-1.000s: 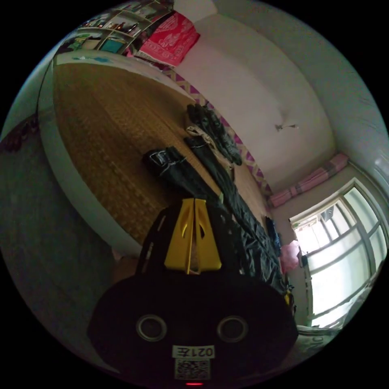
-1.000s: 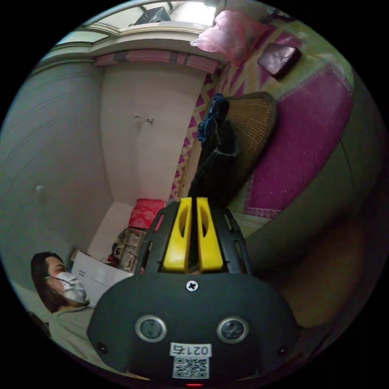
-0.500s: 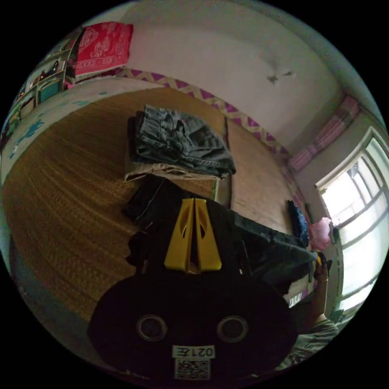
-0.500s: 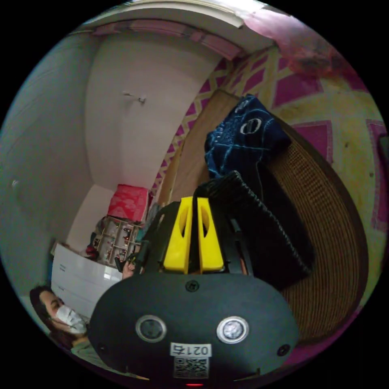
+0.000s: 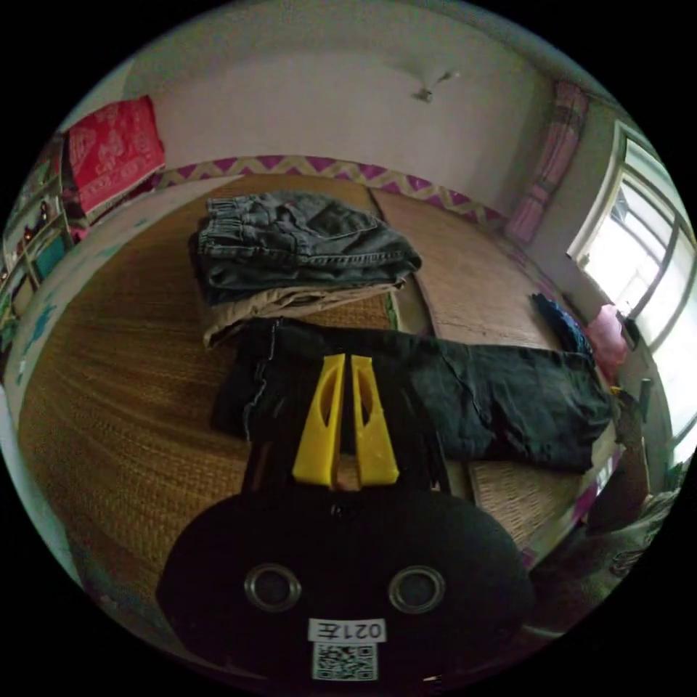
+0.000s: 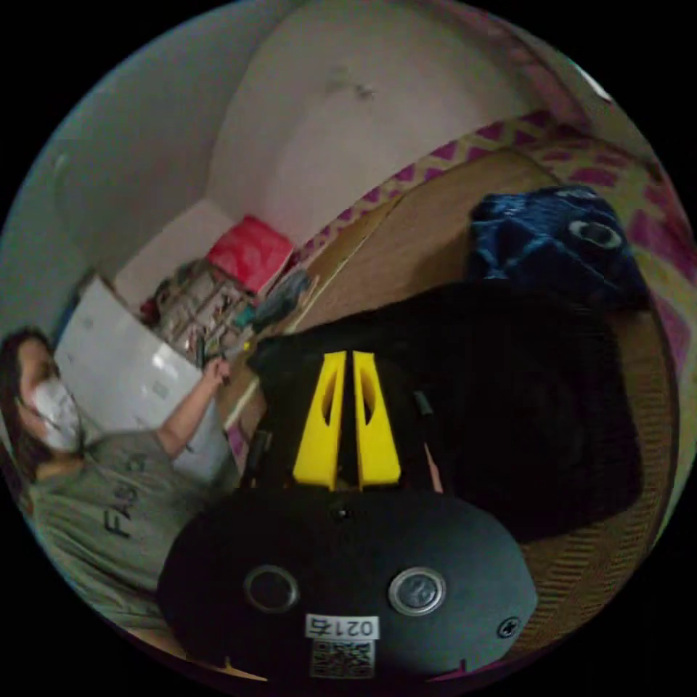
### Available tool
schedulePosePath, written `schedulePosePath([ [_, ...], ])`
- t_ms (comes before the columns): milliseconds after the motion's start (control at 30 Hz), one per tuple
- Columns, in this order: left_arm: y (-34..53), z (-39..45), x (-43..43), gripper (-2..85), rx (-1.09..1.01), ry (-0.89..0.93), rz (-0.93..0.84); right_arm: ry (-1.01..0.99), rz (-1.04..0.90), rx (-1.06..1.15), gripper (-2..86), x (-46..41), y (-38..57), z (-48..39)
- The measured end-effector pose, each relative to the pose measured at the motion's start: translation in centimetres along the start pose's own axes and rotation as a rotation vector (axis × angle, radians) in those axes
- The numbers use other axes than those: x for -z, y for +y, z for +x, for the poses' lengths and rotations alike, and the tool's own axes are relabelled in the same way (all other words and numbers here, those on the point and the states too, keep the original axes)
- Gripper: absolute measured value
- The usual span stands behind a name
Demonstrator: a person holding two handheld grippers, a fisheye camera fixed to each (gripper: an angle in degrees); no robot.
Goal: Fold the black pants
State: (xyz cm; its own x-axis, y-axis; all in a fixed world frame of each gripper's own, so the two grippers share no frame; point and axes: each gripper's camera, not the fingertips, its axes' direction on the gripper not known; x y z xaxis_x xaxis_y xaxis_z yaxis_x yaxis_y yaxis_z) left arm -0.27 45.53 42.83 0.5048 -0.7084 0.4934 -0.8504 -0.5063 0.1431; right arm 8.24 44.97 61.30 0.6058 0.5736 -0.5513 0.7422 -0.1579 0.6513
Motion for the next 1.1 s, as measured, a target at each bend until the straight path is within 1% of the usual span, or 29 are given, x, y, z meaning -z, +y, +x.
schedulePosePath([
  [33, 0.5, 0.4, -0.2, -0.7, -0.014, -0.024, 0.000, 0.009, -0.027, 0.047, 0.3, -1.7, 0.8, -1.5],
  [67, 1.5, 0.9, -0.4, -0.8, -0.031, -0.072, 0.021, 0.032, -0.077, 0.135, -0.3, -5.3, 2.5, -4.4],
  [100, 2.4, 0.9, -0.6, -0.9, 0.002, -0.105, 0.060, 0.072, -0.125, 0.203, -0.6, -8.9, 4.3, -6.9],
  [133, 2.9, 0.8, -0.7, -0.9, 0.022, -0.106, 0.076, 0.103, -0.151, 0.234, -0.7, -10.7, 5.2, -8.0],
  [200, 4.1, 0.3, -1.6, -0.9, 0.060, -0.104, 0.087, 0.253, -0.235, 0.347, -0.9, -17.6, 9.1, -11.3],
  [233, 4.3, 0.1, -1.8, -0.9, 0.063, -0.112, 0.088, 0.298, -0.259, 0.378, -0.9, -19.2, 10.1, -11.8],
  [267, 4.8, -0.2, -2.3, -0.9, 0.070, -0.127, 0.089, 0.376, -0.363, 0.410, -0.9, -22.5, 11.5, -12.8],
  [300, 5.1, -0.6, -2.8, -0.9, 0.078, -0.119, 0.081, 0.439, -0.407, 0.458, -0.9, -24.9, 12.9, -13.8],
  [433, 6.0, -1.6, -4.1, -0.8, 0.076, -0.102, 0.052, 0.566, -0.392, 0.559, -0.8, -29.0, 16.8, -16.0],
  [500, 6.3, -1.5, -4.9, -0.4, 0.040, -0.190, 0.020, 0.618, -0.392, 0.591, -0.7, -31.3, 18.7, -16.7],
  [567, 6.5, -2.1, -5.5, 0.5, 0.044, -0.228, -0.023, 0.614, -0.388, 0.551, -0.7, -32.5, 19.5, -16.6],
  [633, 6.9, -3.6, -5.5, 2.5, 0.096, -0.224, -0.027, 0.590, -0.388, 0.527, -0.7, -33.3, 20.1, -16.2],
  [700, 7.5, -7.2, -5.3, 6.6, 0.264, -0.120, -0.025, 0.561, -0.388, 0.499, -0.7, -34.3, 20.8, -15.8],
  [733, 7.8, -8.2, -5.2, 7.6, 0.311, -0.079, -0.020, 0.558, -0.388, 0.494, -0.7, -34.6, 21.0, -15.7],
  [800, 8.9, -12.4, -5.2, 11.0, 0.473, 0.106, 0.004, 0.560, -0.387, 0.493, -0.7, -35.6, 21.8, -15.6],
  [900, 10.3, -16.2, -6.1, 12.0, 0.612, 0.252, 0.043, 0.583, -0.385, 0.504, -0.7, -36.7, 22.9, -15.6],
  [967, 10.7, -17.5, -7.5, 11.9, 0.666, 0.283, 0.038, 0.601, -0.383, 0.514, -0.7, -37.3, 23.6, -15.7],
  [1033, 10.8, -18.2, -9.2, 11.3, 0.707, 0.272, 0.009, 0.618, -0.381, 0.523, -0.7, -37.8, 24.1, -15.7],
  [1100, 11.2, -18.7, -10.6, 9.2, 0.744, 0.247, 0.032, 0.633, -0.379, 0.533, -0.7, -38.2, 24.6, -15.5],
])
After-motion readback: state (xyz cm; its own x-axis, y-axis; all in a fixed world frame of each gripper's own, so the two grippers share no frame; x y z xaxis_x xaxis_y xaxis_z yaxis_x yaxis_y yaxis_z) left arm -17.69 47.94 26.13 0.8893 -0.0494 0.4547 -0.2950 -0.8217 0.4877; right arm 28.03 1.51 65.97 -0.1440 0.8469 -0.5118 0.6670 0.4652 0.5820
